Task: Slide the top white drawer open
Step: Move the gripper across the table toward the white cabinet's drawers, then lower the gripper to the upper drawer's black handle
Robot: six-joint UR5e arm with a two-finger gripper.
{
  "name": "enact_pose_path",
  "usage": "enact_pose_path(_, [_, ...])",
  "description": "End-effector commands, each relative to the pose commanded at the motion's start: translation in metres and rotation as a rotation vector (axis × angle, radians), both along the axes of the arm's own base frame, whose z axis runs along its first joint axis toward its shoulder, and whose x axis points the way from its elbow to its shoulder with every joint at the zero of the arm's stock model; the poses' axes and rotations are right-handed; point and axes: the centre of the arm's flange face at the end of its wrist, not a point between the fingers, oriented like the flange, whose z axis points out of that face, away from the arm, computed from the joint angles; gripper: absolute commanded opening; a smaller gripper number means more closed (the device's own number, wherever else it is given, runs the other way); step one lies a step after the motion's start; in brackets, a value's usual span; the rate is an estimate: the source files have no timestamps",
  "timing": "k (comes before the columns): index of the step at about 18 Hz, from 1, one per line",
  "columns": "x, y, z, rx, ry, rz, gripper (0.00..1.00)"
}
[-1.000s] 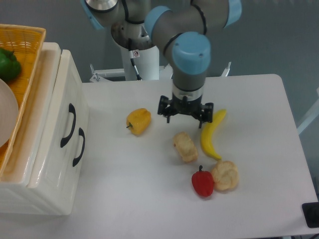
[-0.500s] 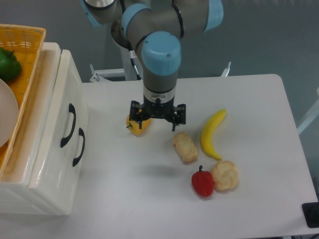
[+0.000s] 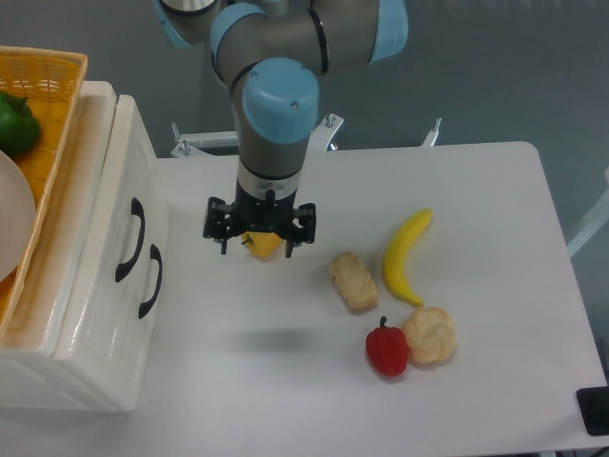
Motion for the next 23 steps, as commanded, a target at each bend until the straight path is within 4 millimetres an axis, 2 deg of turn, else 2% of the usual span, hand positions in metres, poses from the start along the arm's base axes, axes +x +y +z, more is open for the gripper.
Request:
enact_pose_path(5, [0.019, 0.008, -0.001, 0.022, -0.079, 0.0, 1.0])
enact_pose_path(10, [0.026, 0.007, -0.001, -0.004, -0.117, 0.023, 1.0])
enact_pose_path(23, [0.031, 0.012, 0.001, 0.042, -0.206, 0.084, 1.0])
